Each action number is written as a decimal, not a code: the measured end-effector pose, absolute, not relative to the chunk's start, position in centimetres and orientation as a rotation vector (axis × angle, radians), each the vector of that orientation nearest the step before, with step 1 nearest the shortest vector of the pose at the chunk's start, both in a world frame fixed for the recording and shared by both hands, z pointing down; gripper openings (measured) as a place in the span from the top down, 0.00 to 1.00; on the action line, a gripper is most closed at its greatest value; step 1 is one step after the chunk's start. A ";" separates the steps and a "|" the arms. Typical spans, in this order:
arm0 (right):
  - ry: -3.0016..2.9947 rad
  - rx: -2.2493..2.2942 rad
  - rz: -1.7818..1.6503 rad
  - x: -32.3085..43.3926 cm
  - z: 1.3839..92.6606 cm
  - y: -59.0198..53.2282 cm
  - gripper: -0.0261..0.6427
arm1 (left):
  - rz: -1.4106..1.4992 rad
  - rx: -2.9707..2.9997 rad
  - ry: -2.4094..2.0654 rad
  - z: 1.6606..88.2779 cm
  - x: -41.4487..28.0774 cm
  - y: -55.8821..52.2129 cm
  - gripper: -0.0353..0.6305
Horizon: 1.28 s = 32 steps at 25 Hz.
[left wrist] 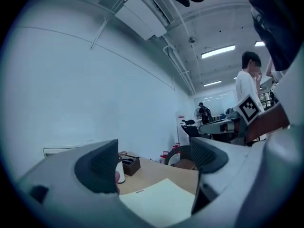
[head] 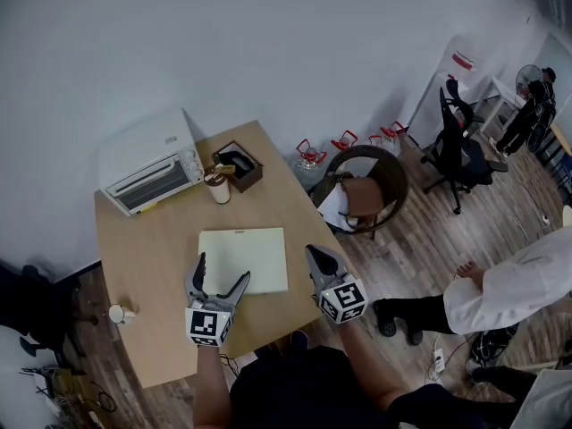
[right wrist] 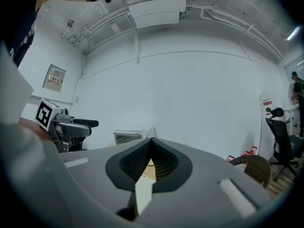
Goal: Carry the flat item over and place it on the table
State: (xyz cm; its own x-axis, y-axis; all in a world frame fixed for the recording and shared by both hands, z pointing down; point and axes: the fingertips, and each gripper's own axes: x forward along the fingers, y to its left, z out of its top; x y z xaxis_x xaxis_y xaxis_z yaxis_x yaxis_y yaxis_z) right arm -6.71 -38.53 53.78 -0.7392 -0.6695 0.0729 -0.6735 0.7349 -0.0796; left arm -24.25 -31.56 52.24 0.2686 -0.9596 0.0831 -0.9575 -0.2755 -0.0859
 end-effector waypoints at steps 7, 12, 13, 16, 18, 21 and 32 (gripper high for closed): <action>-2.895 1.118 0.146 -6.6 53.3 -38.3 0.95 | -0.121 -2.503 1.875 51.4 -23.7 -30.8 0.32; -2.900 1.118 0.158 -6.9 53.3 -38.4 0.95 | -0.102 -2.425 1.926 50.3 -24.1 -30.3 0.74; -2.901 1.117 0.160 -6.9 53.4 -38.4 0.95 | -0.108 -2.427 1.931 50.3 -24.1 -30.3 0.85; -2.908 1.097 0.158 -7.2 53.4 -38.3 0.95 | -0.071 -2.469 1.915 50.1 -23.8 -30.2 0.95; -2.909 1.091 0.153 -7.3 53.3 -38.2 0.95 | -0.068 -2.479 1.905 49.8 -23.5 -30.1 0.95; -2.901 1.102 0.148 -7.3 53.4 -38.2 0.95 | -0.091 -2.493 1.879 49.8 -23.1 -30.3 0.95; -2.902 1.116 0.135 -7.4 53.1 -38.7 0.95 | -0.062 -2.509 1.885 50.1 -23.5 -30.7 0.95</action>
